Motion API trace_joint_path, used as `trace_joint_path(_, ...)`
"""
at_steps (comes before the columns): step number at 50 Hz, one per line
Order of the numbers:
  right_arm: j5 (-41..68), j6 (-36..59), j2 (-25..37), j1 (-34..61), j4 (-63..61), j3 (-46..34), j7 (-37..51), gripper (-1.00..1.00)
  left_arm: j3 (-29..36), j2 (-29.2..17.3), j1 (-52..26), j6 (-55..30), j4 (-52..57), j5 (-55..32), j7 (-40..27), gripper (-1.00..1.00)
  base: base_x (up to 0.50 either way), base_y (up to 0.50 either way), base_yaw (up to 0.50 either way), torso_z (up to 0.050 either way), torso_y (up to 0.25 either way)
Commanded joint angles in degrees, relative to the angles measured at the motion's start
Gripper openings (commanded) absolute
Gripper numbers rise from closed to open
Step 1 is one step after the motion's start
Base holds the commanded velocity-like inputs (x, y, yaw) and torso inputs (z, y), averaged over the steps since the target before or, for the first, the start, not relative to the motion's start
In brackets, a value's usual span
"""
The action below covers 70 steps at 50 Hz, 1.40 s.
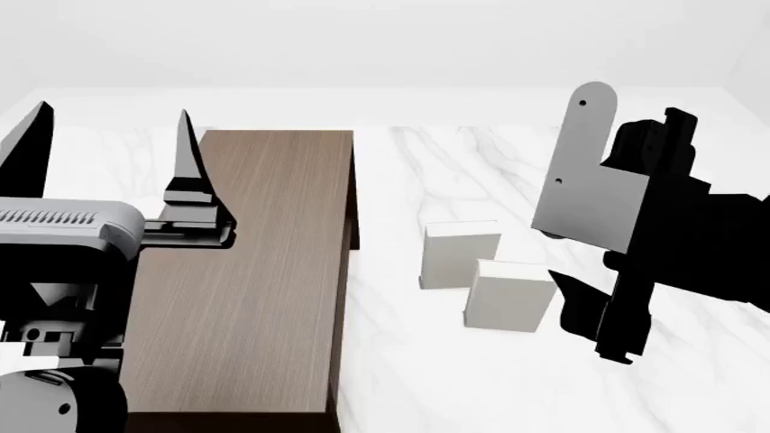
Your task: Pick up the book on the right and place it under the cabinet shelf.
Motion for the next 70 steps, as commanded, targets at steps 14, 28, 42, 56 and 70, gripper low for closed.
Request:
trace_joint_path(14, -1.79, -4.74, -0.63, -1.53, 3.44, -7.5, -0.2, 1.0, -0.28, -0.61, -0.02, -0.38, 0.92, -0.9, -0.51, 1.0, 0.0, 0.0, 0.0, 0.0, 0.0)
trace_joint_path(28, -9.72, -13.04, -2.41, -7.68, 11.24, -13.04, -0.36, 1.0, -0.84, -0.92, 0.04, -0.08, 0.72, -1.58, -0.54, 1.0, 0.0, 0.0, 0.0, 0.0, 0.0)
trace_joint_path(42, -16.47, -20.5, -5.38, -10.69, 21.2, -19.15, -5.71, 1.0, -0.26, -1.05, -0.89, 2.0, -2.93, -0.6, -0.15, 1.0, 0.0, 0.0, 0.0, 0.0, 0.0)
trace_joint_path(56, -21.95, -27.84, -8.44, -12.54, 32.35, -21.8, -8.95, 1.0, 1.02, -1.25, -1.05, 4.0, -6.07, 0.9, 0.14, 1.0, 0.0, 0.0, 0.0, 0.0, 0.0)
trace_joint_path(70, -25.39, -35.47, -12.04, -15.86, 43.14, -23.07, -11.43, 1.0, 1.83, -1.54, -1.38, 4.94, -7.59, 1.85, 0.02, 1.0, 0.0, 0.0, 0.0, 0.0, 0.0)
